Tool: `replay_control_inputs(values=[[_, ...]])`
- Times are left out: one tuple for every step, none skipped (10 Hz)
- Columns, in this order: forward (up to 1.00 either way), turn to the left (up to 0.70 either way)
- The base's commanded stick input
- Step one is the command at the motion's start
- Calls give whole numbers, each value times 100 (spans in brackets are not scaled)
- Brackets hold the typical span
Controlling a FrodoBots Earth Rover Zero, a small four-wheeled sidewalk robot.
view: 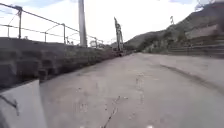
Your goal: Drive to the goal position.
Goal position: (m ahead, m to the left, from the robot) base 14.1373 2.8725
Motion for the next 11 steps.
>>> replay_control_inputs(values=[[55, 5], [81, 1], [85, 0], [85, 0], [85, 0], [85, 0], [85, 0], [85, 0], [85, 0], [85, 0], [85, 0]])
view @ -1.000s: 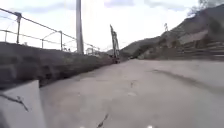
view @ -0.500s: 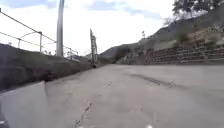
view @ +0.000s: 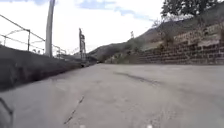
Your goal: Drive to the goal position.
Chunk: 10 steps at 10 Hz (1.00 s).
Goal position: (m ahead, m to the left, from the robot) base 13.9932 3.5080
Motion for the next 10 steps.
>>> replay_control_inputs(values=[[85, 0], [85, 0], [85, 0], [85, 0], [85, 0], [85, 0], [85, 0], [85, 0], [85, 0], [85, 0]])
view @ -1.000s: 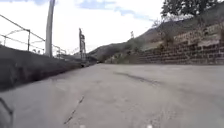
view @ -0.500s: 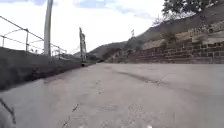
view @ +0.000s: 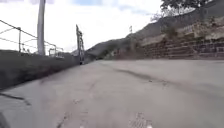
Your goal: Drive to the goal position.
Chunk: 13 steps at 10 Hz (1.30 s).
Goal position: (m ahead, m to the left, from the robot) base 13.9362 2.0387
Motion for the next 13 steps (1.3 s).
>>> replay_control_inputs(values=[[85, 0], [85, 0], [85, 0], [85, 0], [85, 0], [85, 0], [85, 0], [85, 0], [85, 0], [85, 0], [85, 0], [85, 0], [85, 0]])
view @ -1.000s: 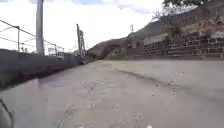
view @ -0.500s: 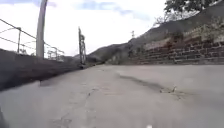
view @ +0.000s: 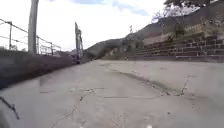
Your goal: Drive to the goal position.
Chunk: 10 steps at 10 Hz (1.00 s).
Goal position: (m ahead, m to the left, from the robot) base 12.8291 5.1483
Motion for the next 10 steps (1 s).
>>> replay_control_inputs(values=[[85, 0], [85, 0], [85, 0], [85, 0], [85, 0], [85, 0], [85, 0], [85, 0], [85, 0], [85, 0]])
